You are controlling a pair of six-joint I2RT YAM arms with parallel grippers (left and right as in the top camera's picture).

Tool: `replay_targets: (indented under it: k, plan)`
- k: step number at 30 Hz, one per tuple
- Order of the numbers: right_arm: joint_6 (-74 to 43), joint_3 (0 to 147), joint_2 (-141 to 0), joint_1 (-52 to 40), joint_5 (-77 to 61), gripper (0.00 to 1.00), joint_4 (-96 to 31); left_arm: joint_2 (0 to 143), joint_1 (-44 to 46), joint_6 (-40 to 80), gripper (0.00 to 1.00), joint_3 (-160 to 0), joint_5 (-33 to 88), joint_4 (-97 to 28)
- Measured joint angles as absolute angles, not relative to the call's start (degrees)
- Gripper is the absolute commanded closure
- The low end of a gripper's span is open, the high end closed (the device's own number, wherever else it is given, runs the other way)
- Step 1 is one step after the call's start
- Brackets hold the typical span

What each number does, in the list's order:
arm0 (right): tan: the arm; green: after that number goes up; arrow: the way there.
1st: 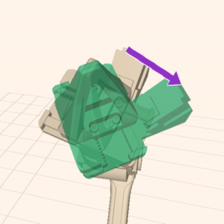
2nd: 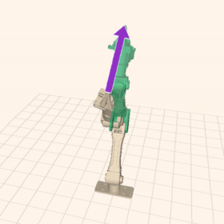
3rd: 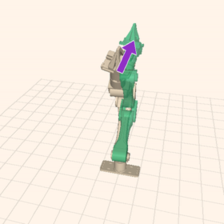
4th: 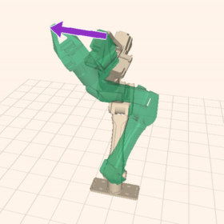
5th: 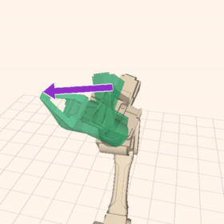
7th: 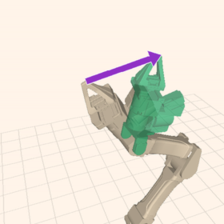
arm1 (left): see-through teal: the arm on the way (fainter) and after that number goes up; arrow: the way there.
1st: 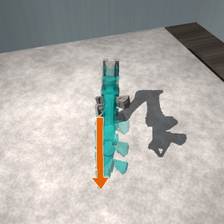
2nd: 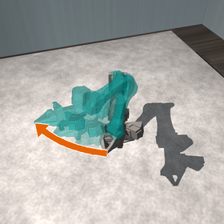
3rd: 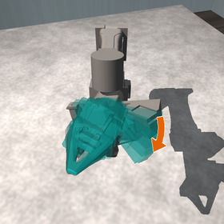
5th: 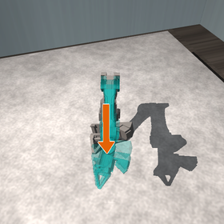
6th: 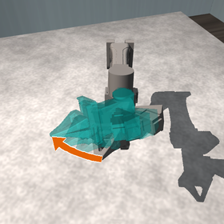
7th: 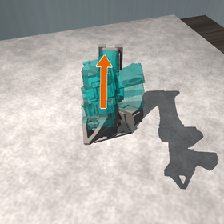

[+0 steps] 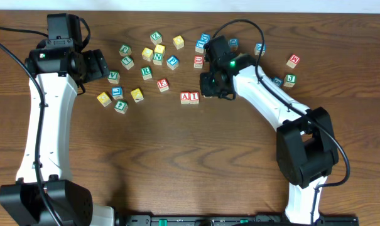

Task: Spell out AI2

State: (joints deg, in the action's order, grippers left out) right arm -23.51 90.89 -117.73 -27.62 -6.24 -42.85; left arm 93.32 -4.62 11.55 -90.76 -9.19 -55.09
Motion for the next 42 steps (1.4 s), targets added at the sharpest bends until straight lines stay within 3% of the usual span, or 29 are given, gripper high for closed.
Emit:
replay_targets:
  k: [16,26,31,35,42]
  plan:
    - [-25.71,85.65,-119.11,-27.66,-5.08,0.7,-34.87,93.32,-4.62,11.55,0.02,-90.76,-9.19,-55.07]
    - [-26.35,85.62,-119.77,-27.66,-4.8,0.57,-34.61,93.32,-4.62,11.53,0.02,-90.76,-9.19,-55.09]
    - [-26.46,86.41,-119.77,-27.55,-4.78,0.56,-37.71,93.32,-4.62,11.55,0.02,-90.76,-9.19,-55.09]
    - [-26.37,88.07,-118.87,-27.16,-4.97,0.59,-39.46,93.32,-4.62,11.55,0.02,-90.76,-9.19,-55.09]
    - [-26.13,89.08,-112.09,-25.21,-4.89,0.78,-42.5,93.32,-4.62,11.55,0.02,-90.76,-9.19,-55.09]
